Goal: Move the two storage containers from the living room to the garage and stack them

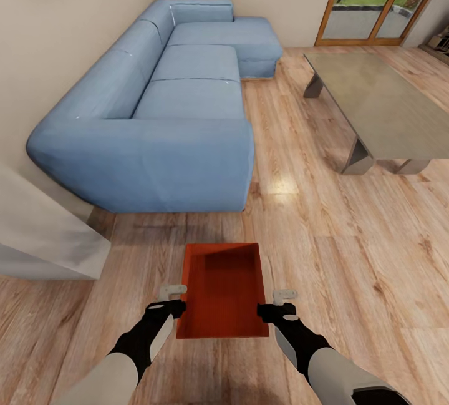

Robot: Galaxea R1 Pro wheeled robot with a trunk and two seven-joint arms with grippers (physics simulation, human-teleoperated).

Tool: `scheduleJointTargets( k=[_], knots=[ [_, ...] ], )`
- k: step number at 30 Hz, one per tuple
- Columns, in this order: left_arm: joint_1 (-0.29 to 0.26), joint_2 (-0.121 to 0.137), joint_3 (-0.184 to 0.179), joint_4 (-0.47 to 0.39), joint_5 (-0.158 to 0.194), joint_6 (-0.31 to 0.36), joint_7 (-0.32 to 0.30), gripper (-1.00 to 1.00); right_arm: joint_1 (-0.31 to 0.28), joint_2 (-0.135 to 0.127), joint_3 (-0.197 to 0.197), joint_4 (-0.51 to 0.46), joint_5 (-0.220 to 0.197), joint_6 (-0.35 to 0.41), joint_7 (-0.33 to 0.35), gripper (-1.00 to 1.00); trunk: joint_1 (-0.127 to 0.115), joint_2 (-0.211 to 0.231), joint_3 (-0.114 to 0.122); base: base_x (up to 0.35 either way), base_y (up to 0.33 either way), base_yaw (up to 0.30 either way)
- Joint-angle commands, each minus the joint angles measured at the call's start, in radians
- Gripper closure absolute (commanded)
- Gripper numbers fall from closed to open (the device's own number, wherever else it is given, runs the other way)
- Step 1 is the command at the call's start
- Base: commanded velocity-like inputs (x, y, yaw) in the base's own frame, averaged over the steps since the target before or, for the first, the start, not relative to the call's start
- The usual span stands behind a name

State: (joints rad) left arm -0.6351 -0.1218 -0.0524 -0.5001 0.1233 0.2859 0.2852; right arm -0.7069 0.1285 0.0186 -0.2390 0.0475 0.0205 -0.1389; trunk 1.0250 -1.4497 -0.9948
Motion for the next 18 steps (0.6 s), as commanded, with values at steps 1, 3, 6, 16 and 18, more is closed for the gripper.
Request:
scheduleJointTargets(
  k=[1,3,6,16,18],
  knots=[
    [0.000,0.001,-0.006,-0.007,0.011,0.004,0.008,-1.00,0.000,0.000,-0.001,0.000,0.001,0.002,-0.005,-1.00,0.000,0.000,-0.001,0.000,0.000,0.000],
    [0.000,0.000,-0.006,-0.011,0.011,0.004,0.008,-1.00,0.000,-0.001,-0.001,0.000,0.000,0.002,-0.005,-1.00,0.000,0.000,-0.001,0.000,0.000,0.000],
    [0.000,-0.001,-0.006,-0.015,0.011,0.004,0.009,-1.00,0.000,-0.001,-0.002,0.000,0.000,0.002,-0.006,-1.00,0.000,0.000,-0.001,0.000,0.000,0.000],
    [0.000,0.004,-0.006,-0.054,-0.030,0.005,0.018,-1.00,0.000,-0.010,-0.004,0.000,0.000,0.000,-0.013,-1.00,0.000,0.000,-0.001,0.000,0.000,0.000],
    [0.000,0.005,-0.005,-0.069,-0.055,0.005,0.014,-1.00,0.000,-0.011,-0.005,0.000,0.000,0.000,-0.014,-1.00,0.000,0.000,-0.001,0.000,0.000,0.000]
  ],
)
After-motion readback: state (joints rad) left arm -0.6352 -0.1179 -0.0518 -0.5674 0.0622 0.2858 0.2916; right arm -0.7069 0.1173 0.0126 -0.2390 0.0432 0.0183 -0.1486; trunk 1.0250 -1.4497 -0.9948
